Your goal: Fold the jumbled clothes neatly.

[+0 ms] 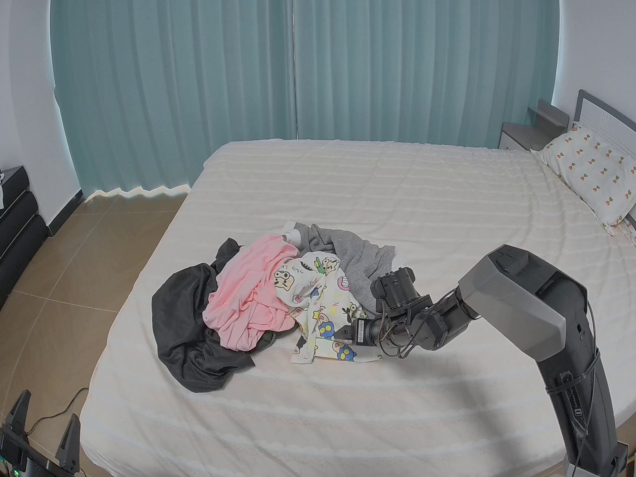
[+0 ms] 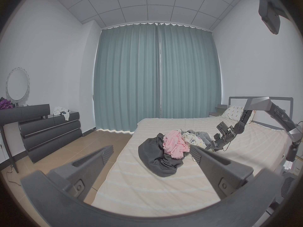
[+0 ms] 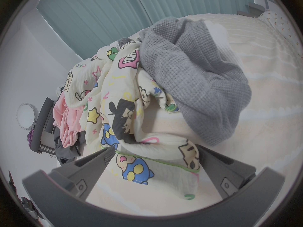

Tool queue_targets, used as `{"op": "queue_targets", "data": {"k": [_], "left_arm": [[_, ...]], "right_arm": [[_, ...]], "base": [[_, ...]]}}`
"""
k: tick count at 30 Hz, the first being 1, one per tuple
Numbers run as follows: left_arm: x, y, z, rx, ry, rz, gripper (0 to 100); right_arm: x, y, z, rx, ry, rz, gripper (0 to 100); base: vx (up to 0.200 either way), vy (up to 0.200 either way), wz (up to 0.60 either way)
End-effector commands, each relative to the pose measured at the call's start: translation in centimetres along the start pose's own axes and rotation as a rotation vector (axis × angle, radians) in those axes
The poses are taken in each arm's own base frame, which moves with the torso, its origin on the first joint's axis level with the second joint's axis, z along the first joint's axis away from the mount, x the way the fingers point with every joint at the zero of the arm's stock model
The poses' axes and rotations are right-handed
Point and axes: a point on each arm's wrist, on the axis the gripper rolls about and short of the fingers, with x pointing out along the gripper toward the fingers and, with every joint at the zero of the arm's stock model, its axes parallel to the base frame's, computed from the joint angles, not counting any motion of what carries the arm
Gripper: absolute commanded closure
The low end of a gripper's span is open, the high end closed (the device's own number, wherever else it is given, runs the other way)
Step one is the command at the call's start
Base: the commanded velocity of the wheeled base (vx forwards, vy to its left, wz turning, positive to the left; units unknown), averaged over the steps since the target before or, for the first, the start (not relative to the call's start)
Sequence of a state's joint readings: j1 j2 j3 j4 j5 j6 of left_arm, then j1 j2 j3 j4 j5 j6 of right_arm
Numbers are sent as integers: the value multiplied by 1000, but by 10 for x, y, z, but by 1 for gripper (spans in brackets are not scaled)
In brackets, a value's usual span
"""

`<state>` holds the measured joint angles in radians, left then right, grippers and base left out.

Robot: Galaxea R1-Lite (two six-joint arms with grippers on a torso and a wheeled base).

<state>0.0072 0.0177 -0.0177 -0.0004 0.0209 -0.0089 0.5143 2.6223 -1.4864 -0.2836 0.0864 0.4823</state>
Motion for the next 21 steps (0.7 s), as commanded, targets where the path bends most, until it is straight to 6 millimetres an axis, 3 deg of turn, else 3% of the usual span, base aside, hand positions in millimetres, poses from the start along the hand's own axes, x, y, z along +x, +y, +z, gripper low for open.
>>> {"op": "queue_targets", "data": {"k": [1,2,15,21], "left_arm": [[0,0,-5,0,0,1,0],[0,0,-5,0,0,1,0],[0,0,-5,6,-1,1,0],[0,0,-5,14,0,1,0]], "right_arm": [[1,4,4,-9,10,19,0],[1,4,4,-8,17,18,100],[3,5,0,7,27,23,100],[-6,0,-5,26,11,-3,100]], "base": [[0,0,0],[0,0,0],[0,0,0],[0,0,0]]}}
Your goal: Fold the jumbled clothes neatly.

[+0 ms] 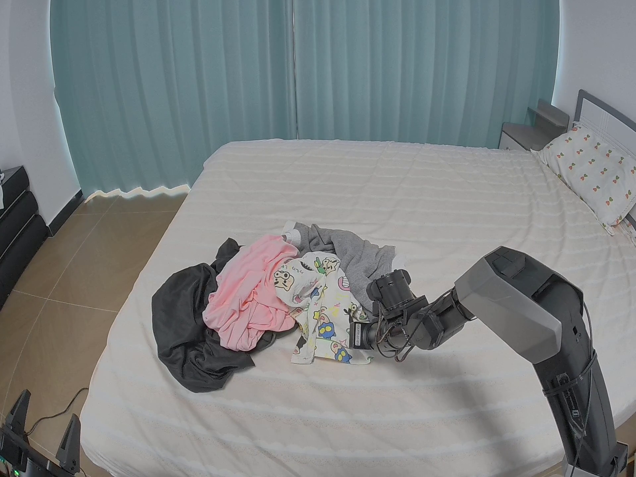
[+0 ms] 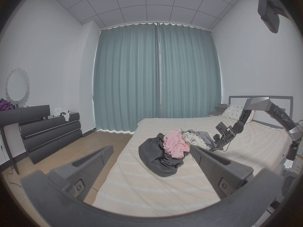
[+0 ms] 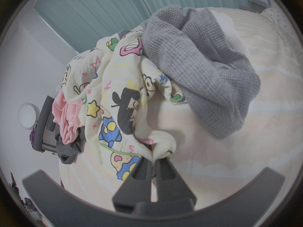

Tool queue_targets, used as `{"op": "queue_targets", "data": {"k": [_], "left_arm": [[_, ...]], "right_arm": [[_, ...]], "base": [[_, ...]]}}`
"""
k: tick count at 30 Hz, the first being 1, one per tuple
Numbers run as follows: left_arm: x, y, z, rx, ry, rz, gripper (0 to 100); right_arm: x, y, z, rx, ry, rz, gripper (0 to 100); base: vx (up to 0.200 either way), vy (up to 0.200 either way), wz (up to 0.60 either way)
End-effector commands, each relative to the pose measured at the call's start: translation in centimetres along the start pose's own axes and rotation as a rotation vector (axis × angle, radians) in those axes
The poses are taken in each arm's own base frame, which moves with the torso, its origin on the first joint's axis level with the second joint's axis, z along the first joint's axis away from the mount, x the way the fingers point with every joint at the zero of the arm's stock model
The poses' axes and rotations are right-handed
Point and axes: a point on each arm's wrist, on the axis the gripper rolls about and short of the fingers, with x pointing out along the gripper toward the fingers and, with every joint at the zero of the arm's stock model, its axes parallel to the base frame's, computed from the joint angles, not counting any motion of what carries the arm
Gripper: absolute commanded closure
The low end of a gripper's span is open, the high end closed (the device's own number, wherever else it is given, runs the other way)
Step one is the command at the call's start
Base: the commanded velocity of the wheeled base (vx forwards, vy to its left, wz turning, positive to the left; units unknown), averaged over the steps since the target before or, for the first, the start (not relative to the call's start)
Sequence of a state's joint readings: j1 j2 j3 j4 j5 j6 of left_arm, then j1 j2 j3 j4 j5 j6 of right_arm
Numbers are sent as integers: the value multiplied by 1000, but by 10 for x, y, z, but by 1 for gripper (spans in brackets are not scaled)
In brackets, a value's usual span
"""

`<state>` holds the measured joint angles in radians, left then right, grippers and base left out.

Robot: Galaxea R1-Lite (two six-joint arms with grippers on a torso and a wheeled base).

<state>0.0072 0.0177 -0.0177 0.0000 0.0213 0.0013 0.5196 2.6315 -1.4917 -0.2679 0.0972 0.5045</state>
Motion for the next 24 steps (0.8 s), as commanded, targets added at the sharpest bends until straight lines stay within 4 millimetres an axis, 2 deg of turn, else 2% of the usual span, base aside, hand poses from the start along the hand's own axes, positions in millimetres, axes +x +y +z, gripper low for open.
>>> {"op": "queue_targets", "data": {"k": [1,2,4,5,7,8,9,11,18,20,21,24], "left_arm": [[0,0,-5,8,0,1,0],[0,0,-5,8,0,1,0],[0,0,-5,9,0,1,0],[0,0,-5,9,0,1,0],[0,0,-5,9,0,2,0],[0,0,-5,9,0,2,0],[0,0,-5,9,0,2,0],[0,0,-5,9,0,2,0],[0,0,-5,9,0,4,0],[0,0,-5,11,0,2,0],[0,0,-5,13,0,2,0],[0,0,-5,34,-2,-5,0]], "right_arm": [[-29,2,-1,10,-76,41,100],[-38,3,-1,7,-107,73,100],[-77,7,-1,-7,-197,164,100],[-81,7,-2,-10,-204,171,100],[-109,7,-10,-22,-251,225,100],[-112,7,-11,-25,-257,233,100],[-131,5,-19,-31,-293,261,100],[-152,3,-28,-38,-353,296,100],[-223,0,-65,-84,-514,412,100],[-231,1,-67,-89,-534,429,100],[-249,4,-68,-101,-579,460,100],[-272,10,-67,-114,-638,503,100]], "base": [[0,0,0],[0,0,0],[0,0,0],[0,0,0],[0,0,0],[0,0,0],[0,0,0],[0,0,0],[0,0,0],[0,0,0],[0,0,0],[0,0,0]]}}
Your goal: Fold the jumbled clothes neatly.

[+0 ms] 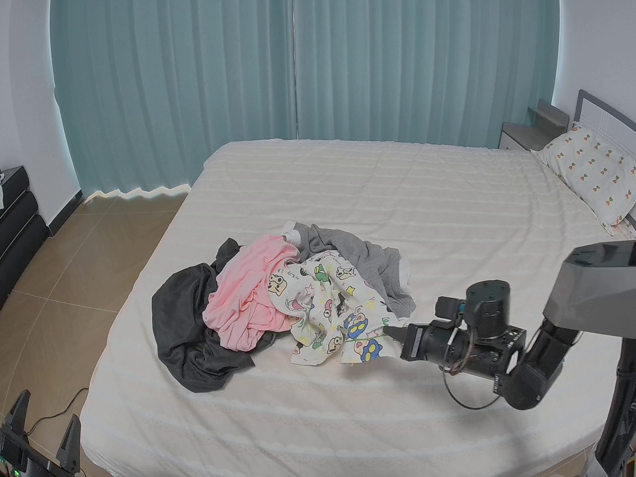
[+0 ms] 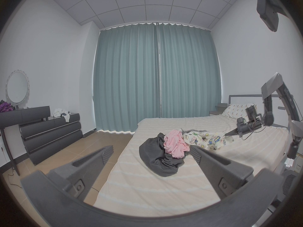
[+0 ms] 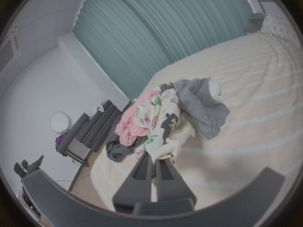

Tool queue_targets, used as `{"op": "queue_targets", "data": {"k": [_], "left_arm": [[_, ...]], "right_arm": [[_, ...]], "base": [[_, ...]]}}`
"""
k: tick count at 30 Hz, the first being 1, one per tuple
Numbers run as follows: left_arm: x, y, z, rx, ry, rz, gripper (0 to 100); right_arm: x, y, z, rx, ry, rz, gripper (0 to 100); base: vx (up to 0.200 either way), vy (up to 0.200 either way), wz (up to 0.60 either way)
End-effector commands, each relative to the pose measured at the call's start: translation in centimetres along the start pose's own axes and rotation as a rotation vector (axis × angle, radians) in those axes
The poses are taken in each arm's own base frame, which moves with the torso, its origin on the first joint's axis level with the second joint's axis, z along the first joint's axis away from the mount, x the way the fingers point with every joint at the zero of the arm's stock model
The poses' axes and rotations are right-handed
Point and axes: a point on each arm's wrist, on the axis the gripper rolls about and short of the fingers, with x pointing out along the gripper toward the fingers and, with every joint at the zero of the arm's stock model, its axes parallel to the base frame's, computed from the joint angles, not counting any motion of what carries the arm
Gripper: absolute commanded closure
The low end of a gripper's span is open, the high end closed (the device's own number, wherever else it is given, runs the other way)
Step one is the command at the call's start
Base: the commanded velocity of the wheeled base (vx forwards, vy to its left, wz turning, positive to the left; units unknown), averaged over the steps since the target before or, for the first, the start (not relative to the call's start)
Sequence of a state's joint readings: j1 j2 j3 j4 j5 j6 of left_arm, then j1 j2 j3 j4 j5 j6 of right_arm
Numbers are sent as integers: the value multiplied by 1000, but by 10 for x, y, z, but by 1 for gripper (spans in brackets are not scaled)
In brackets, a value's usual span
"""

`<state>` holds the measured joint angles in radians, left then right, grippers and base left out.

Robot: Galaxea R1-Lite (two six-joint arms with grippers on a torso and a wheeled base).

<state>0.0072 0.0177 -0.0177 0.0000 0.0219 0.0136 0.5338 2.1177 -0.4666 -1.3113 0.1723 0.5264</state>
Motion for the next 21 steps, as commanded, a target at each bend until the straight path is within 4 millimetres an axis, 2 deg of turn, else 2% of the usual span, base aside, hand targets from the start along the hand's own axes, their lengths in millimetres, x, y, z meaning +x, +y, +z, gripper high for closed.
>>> {"op": "queue_targets", "data": {"k": [1,6,8,10,11,12,13,18,21], "left_arm": [[0,-1,-5,48,-4,-21,0],[-1,-1,0,42,-31,-57,0],[-14,0,58,-137,-189,-77,0],[-11,0,97,-216,-199,-93,0],[-9,0,100,-214,-194,-97,0],[-1,-2,111,-178,-158,-159,0],[3,-2,112,-162,-139,-188,0],[37,-11,117,-109,41,-562,0],[58,-14,119,-67,115,-649,0]], "right_arm": [[-90,53,38,-67,-253,207,100],[-120,81,58,-90,-298,279,100],[-133,95,72,-96,-303,305,100],[-141,106,85,-100,-304,323,100],[-142,108,87,-101,-305,328,100],[-149,119,97,-104,-306,355,100],[-151,123,100,-106,-308,363,100],[-166,149,115,-115,-318,435,100],[-170,157,122,-120,-326,457,100]], "base": [[0,0,0],[0,0,0],[0,0,0],[0,0,0],[0,0,0],[0,0,0],[0,0,0],[0,0,0],[0,0,0]]}}
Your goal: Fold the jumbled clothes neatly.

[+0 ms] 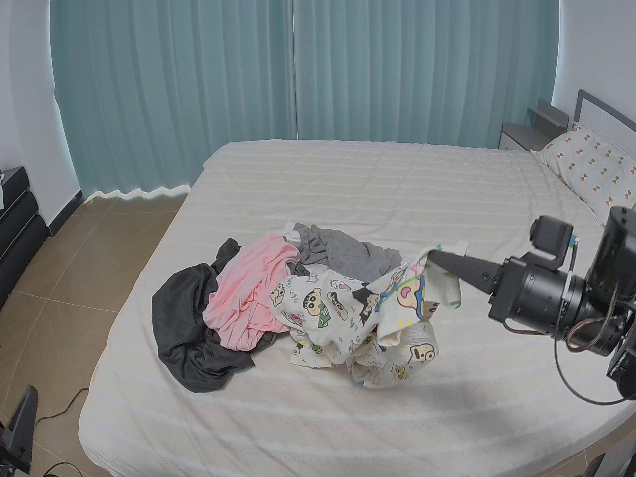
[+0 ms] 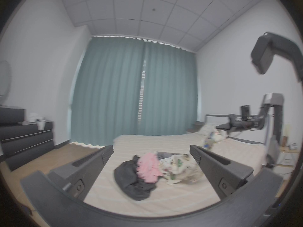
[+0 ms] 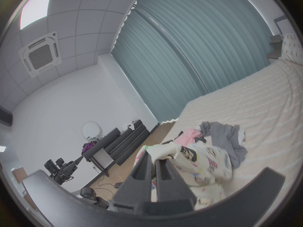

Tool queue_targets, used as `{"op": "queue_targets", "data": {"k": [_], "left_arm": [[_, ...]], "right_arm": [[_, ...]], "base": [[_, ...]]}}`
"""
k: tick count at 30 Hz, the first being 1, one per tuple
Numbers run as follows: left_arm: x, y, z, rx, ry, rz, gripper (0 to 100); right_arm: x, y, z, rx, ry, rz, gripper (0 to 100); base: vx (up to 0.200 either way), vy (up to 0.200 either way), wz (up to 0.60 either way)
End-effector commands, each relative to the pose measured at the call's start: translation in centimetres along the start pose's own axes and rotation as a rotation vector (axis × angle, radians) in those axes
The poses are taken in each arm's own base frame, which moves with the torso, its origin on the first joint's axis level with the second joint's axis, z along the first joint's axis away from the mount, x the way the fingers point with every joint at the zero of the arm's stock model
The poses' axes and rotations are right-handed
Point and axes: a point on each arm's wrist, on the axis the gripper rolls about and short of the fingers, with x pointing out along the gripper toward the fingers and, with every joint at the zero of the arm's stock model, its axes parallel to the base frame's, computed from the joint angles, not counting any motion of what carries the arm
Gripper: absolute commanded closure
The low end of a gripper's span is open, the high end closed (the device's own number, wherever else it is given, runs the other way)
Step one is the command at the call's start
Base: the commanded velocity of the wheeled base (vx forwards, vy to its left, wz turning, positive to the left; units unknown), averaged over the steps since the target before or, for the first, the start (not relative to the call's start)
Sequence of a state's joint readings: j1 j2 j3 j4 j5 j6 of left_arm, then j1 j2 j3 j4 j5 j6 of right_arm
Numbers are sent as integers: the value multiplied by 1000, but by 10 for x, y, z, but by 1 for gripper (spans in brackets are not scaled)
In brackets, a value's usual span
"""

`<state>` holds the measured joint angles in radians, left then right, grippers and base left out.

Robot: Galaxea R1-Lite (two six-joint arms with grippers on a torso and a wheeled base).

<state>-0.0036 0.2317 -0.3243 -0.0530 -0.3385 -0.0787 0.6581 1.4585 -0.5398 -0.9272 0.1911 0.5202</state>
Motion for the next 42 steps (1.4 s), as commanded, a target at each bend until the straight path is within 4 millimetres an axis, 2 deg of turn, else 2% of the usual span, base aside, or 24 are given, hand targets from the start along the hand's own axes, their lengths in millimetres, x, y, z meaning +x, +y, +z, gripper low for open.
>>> {"op": "queue_targets", "data": {"k": [1,5,8,11,16,18,25,33,42], "left_arm": [[71,17,14,-57,283,-285,0],[109,19,4,-54,387,-399,0],[125,14,-4,-69,450,-467,0],[157,-9,-31,-56,622,-560,0],[180,-36,-57,-83,706,-653,0],[194,-53,-74,-114,741,-652,0],[213,-74,-111,-134,747,-581,0],[210,-85,-143,-158,851,-534,0],[210,-85,-168,-122,947,-486,0]], "right_arm": [[-21,56,52,-29,-106,168,100],[-16,63,63,-29,-91,170,100],[-13,62,62,-29,-75,179,100],[-6,58,55,-23,-32,181,100],[7,53,48,-10,3,169,100],[20,48,38,0,44,154,100],[37,44,12,18,144,142,100],[44,31,-11,116,243,112,100],[41,26,-8,123,234,95,100]], "base": [[0,0,0],[0,0,0],[0,0,0],[0,0,0],[0,0,0],[0,0,0],[0,0,0],[0,0,0],[0,0,0]]}}
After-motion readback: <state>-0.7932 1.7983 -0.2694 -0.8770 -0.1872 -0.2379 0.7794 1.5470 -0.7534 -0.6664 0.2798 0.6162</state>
